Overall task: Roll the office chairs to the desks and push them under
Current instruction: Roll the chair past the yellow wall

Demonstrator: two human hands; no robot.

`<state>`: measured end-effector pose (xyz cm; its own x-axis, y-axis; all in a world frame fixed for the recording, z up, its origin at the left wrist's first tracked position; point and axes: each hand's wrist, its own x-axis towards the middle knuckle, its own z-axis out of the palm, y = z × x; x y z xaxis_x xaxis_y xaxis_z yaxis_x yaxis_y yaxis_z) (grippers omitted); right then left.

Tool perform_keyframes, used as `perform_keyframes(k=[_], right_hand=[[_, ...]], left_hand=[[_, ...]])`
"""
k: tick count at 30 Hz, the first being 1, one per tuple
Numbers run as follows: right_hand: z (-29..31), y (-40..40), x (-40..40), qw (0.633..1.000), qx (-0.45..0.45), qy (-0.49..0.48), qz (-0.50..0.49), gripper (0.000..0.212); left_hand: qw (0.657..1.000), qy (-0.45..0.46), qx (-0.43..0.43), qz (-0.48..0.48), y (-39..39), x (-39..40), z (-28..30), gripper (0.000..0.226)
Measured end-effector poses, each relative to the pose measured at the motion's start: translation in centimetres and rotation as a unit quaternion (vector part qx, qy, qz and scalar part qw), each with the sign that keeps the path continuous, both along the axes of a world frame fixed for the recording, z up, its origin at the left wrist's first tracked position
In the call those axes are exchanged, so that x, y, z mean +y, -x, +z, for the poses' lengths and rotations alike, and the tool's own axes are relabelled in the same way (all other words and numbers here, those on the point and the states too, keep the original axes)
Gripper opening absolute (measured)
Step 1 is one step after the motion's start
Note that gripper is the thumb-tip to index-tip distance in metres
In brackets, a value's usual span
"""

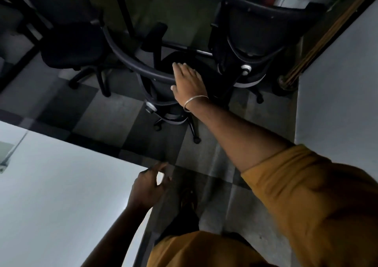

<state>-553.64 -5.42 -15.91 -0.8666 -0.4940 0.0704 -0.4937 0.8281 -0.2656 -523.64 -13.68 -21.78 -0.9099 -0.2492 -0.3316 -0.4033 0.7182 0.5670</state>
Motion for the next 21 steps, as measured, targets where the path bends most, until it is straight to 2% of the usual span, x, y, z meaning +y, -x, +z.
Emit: perform_keyframes(k=[3, 5, 9, 16, 18, 21], right_hand=[[-0.7, 2.3, -1.1, 0.998, -0.049, -0.046, -0.009, 0.03], [-1.4, 3.2, -0.8, 0.997, -0.055, -0.047, -0.023, 0.022], [-2.1, 3.2, 0.7, 0.998, -0.041, -0.025, -0.028, 0.019], [-3.7, 4.6, 9.3, 0.998, -0.054, 0.019, -0.014, 0.021], [-4.3, 5.0, 12.8, 0.995, -0.079, 0.052, 0.003, 0.021], [-4.5, 4.9, 18.0, 0.991, -0.116, 0.071, 0.005, 0.021]], left_hand=[[1.0, -0.013, 0.006, 0.013, 1.7, -0.7, 0.2, 0.048], [1.0, -0.022, 0.013, 0.019, 2.6, -1.0, -0.3, 0.047], [0.999, -0.033, 0.021, 0.011, 3.4, -0.6, -0.2, 0.042], [0.997, -0.025, 0.052, 0.045, 4.8, -1.1, 0.8, 0.068], [0.995, 0.013, 0.073, 0.067, 5.7, -1.0, 1.8, 0.078], [0.985, 0.119, 0.114, 0.054, 8.0, -0.6, 3.7, 0.105]])
